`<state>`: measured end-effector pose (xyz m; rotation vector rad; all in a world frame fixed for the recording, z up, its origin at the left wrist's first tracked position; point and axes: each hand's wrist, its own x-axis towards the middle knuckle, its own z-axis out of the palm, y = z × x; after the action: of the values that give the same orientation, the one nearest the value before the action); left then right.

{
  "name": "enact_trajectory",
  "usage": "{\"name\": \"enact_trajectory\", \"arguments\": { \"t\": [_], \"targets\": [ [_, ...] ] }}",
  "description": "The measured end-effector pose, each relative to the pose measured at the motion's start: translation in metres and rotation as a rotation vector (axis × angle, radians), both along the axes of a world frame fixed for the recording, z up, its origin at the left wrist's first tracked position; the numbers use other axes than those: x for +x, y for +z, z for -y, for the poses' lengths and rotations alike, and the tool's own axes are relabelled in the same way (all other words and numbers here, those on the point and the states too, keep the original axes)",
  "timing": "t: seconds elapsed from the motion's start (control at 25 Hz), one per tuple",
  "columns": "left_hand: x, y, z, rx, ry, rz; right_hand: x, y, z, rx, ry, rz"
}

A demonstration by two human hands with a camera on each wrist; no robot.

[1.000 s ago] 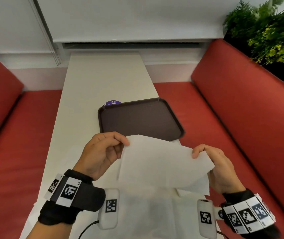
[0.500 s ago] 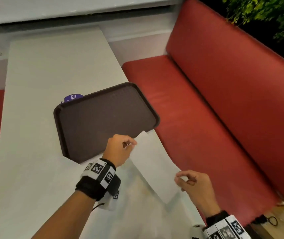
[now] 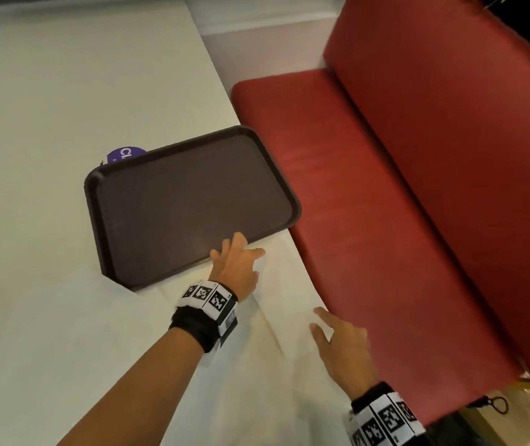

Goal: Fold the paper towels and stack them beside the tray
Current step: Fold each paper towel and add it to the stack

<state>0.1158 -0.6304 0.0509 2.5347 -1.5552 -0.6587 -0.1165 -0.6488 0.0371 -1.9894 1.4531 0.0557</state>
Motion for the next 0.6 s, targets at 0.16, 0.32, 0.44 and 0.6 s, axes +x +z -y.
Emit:
{"name": "enact_trajectory", "arguments": {
  "t": [0.16, 0.32, 0.44, 0.6],
  "targets": [
    [0.013, 0.028, -0.116, -0.268, 0.422, -0.315, 0.027, 0.024, -0.028, -0.141, 0.257, 0.105],
    [-0.005, 0.038, -0.299, -0.226, 0.825, -0.358, 0.087, 0.016, -0.106, -0.144, 0.702, 0.127],
    [-0.041, 0.033, -0.416, -0.118, 1.115, -0.352, 0.139, 0.019, -0.181, -0.207, 1.125, 0.055],
    [-0.099, 0.017, -0.504, -0.164, 1.448, -0.388, 0.200, 0.026, -0.266, -0.210, 1.464, 0.017]
  ]
}}
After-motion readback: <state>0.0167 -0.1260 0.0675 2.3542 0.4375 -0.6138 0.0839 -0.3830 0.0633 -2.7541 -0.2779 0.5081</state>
